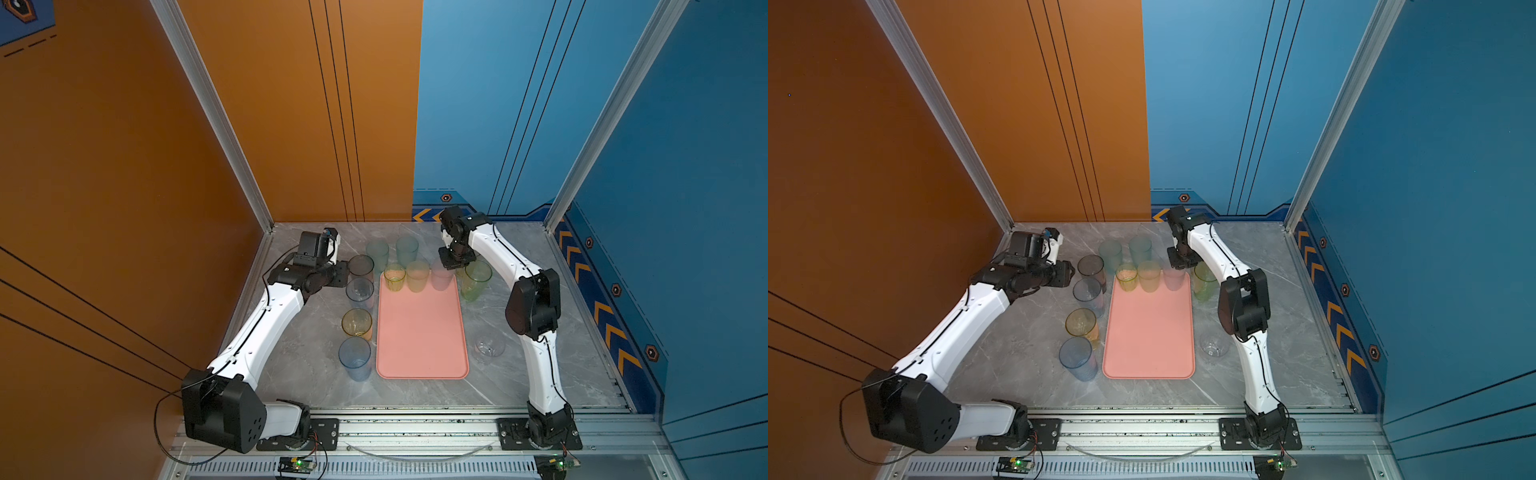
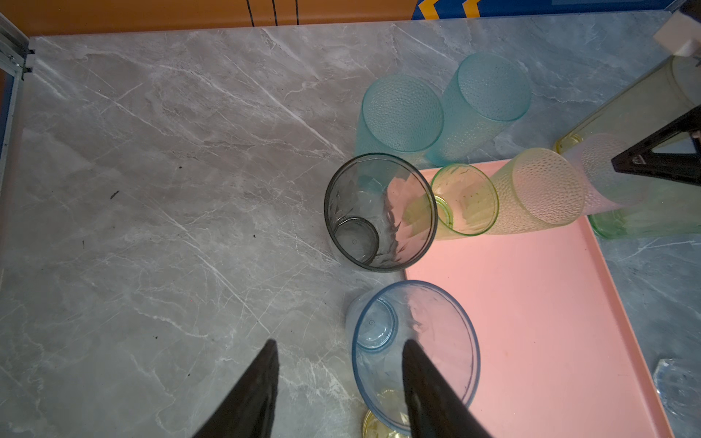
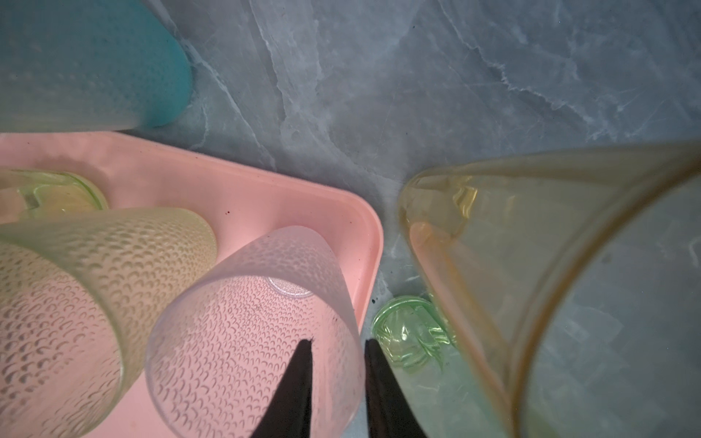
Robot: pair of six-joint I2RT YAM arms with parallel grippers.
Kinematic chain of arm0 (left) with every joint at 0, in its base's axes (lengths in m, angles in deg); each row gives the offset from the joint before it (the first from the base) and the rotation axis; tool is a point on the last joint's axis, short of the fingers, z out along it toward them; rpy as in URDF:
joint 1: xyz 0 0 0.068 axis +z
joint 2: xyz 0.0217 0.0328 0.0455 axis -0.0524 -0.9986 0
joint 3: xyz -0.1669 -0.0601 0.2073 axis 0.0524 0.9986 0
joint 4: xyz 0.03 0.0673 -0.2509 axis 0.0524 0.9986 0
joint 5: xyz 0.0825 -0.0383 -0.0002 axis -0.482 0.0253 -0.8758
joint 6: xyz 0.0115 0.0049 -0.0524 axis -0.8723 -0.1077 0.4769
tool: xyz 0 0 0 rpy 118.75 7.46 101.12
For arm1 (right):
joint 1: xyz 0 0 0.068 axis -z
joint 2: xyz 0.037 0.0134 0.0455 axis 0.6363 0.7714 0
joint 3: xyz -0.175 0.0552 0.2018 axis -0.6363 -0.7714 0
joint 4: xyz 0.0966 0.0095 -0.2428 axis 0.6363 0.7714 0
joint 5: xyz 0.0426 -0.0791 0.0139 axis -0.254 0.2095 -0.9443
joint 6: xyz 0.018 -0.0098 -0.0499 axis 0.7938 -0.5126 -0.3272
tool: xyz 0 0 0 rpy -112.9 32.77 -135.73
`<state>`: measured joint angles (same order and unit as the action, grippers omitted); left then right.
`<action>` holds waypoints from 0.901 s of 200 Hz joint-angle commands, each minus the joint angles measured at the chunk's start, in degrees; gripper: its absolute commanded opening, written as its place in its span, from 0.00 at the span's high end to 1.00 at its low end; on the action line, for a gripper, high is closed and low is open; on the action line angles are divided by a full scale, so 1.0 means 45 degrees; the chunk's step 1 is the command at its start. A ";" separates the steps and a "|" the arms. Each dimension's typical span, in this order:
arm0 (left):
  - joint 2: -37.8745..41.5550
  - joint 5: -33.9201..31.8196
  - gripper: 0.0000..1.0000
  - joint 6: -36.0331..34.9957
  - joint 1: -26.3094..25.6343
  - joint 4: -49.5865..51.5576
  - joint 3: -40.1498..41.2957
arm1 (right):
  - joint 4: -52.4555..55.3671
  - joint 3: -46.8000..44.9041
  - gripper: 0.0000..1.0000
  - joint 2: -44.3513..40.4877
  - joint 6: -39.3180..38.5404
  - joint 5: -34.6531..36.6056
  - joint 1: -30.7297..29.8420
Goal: Place the glasses into the tray
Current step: Place the glass on the tray.
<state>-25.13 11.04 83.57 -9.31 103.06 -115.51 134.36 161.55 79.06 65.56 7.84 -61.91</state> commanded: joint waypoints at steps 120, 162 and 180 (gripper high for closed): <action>-0.0084 0.0112 0.46 -0.0203 0.0150 0.0296 -0.0154 | 0.0426 0.0821 0.63 -0.0484 -0.0141 0.0460 -0.0385; -0.0088 0.0074 0.46 -0.0202 0.0139 0.0284 -0.0203 | 0.0407 0.0779 0.60 -0.0766 -0.0159 0.0558 -0.0376; -0.0108 0.0064 0.46 -0.0203 0.0142 0.0294 -0.0221 | 0.0407 0.0797 0.60 -0.0922 -0.0179 0.0623 -0.0375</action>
<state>-25.13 11.04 83.59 -9.27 103.06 -115.51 134.39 164.09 78.82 65.54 8.56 -63.53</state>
